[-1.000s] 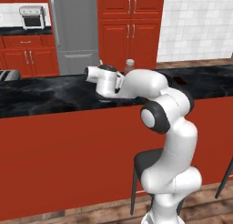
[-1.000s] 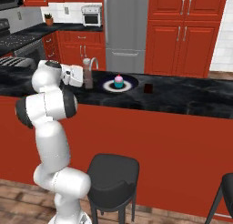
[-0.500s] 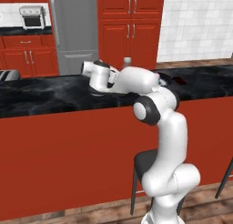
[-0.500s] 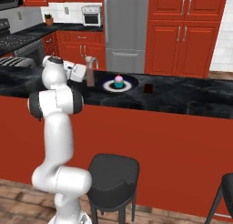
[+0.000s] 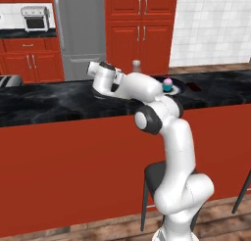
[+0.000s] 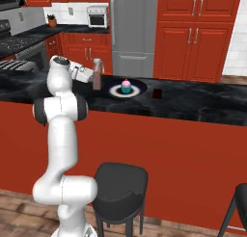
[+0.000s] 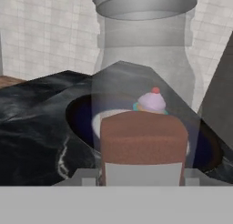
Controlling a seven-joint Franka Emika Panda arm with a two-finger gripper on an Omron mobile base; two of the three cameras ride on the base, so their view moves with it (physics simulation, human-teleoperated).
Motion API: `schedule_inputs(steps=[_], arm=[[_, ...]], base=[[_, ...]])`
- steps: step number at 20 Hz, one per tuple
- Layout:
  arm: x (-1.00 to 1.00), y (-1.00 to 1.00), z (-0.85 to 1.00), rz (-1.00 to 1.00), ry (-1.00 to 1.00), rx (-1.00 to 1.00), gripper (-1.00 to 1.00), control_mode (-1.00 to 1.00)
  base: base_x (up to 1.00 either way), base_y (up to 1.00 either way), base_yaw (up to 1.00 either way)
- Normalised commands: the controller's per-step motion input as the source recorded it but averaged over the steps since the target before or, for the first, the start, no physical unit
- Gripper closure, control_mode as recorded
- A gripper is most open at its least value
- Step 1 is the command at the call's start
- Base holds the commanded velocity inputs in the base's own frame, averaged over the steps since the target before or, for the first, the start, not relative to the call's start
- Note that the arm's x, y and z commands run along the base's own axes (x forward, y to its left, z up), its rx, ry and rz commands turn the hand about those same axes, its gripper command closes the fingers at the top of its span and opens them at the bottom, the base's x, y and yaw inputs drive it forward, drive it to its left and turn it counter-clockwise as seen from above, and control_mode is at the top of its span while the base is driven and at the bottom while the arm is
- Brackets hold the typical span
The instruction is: Take the cinnamon bottle from the cabinet and place it on the dining table, next to the plate with the cupcake. Then take the chocolate from the dining counter and place it on the cupcake plate.
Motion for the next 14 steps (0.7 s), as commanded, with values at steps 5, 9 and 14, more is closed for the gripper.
schedule_inputs(steps=[5,9,14], arm=[[0.04,-0.22,-0.45,0.0,0.04,0.03,1.0,-1.0],[0.0,-0.17,-0.51,0.0,-0.03,0.0,1.0,-1.0],[-0.04,-0.17,-0.53,0.0,-0.14,0.0,1.0,-1.0]], base=[[0.0,0.0,0.0],[0.0,0.0,0.0],[0.0,0.0,0.0]])
